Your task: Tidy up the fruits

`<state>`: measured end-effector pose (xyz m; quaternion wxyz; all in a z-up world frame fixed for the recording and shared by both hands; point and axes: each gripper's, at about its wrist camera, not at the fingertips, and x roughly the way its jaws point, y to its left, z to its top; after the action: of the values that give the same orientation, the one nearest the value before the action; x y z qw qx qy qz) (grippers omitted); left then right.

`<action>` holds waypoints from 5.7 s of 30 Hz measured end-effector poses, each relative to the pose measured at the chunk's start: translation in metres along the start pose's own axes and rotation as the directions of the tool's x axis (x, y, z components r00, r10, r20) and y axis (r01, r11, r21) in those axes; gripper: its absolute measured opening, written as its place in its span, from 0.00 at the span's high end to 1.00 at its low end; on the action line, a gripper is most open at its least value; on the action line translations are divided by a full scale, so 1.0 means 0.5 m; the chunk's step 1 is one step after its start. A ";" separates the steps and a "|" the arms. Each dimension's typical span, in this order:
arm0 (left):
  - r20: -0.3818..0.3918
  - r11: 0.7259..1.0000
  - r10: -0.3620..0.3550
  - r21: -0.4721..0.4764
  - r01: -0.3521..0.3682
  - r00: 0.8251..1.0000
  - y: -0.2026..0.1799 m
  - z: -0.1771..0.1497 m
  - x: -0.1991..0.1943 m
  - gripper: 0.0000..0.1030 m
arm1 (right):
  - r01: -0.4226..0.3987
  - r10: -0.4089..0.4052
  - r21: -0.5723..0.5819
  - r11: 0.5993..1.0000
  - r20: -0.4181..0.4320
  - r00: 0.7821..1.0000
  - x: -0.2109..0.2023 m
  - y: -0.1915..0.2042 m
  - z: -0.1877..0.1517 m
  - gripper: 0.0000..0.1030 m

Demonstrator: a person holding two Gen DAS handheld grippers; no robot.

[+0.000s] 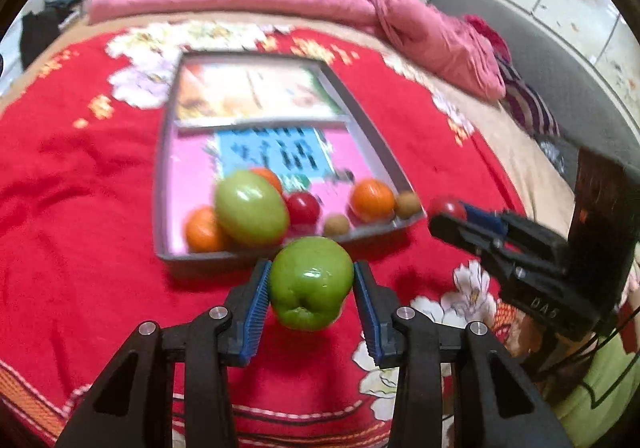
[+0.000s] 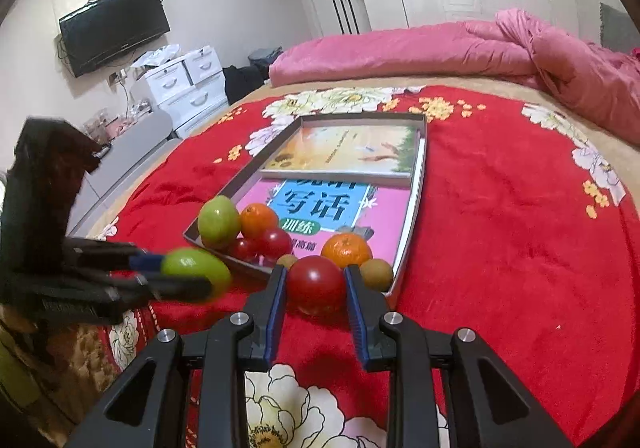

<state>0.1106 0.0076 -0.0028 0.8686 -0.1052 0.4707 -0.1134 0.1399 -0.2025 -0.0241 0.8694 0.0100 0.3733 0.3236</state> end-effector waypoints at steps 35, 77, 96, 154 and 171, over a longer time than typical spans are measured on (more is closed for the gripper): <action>0.045 0.996 0.051 -0.079 -0.047 0.998 0.066 0.051 0.043 0.60 | 0.061 -0.060 -0.081 0.995 0.013 0.998 0.057 0.047 0.014 0.72; 0.041 0.996 0.050 -0.071 -0.047 0.998 0.065 0.055 0.067 0.60 | 0.116 -0.122 -0.165 0.979 -0.024 0.992 0.126 0.071 0.017 0.71; 0.041 0.996 0.049 -0.073 -0.046 0.998 0.066 0.055 0.069 0.60 | 0.114 -0.116 -0.138 0.984 -0.010 0.993 0.109 0.068 0.007 0.59; 0.038 0.996 0.055 -0.077 -0.052 0.998 0.066 0.041 0.054 0.41 | 0.237 -0.233 -0.065 0.969 0.065 0.970 0.046 0.053 0.012 0.14; 0.056 0.994 0.078 -0.081 -0.073 0.995 0.060 0.031 0.027 0.27 | 0.273 -0.271 -0.032 0.961 0.067 0.960 0.033 0.053 0.008 0.06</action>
<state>0.1339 0.0336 -0.0139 0.8809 -0.1248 0.4527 -0.0586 0.1362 -0.1716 -0.0250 0.9167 -0.0493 0.3375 0.2082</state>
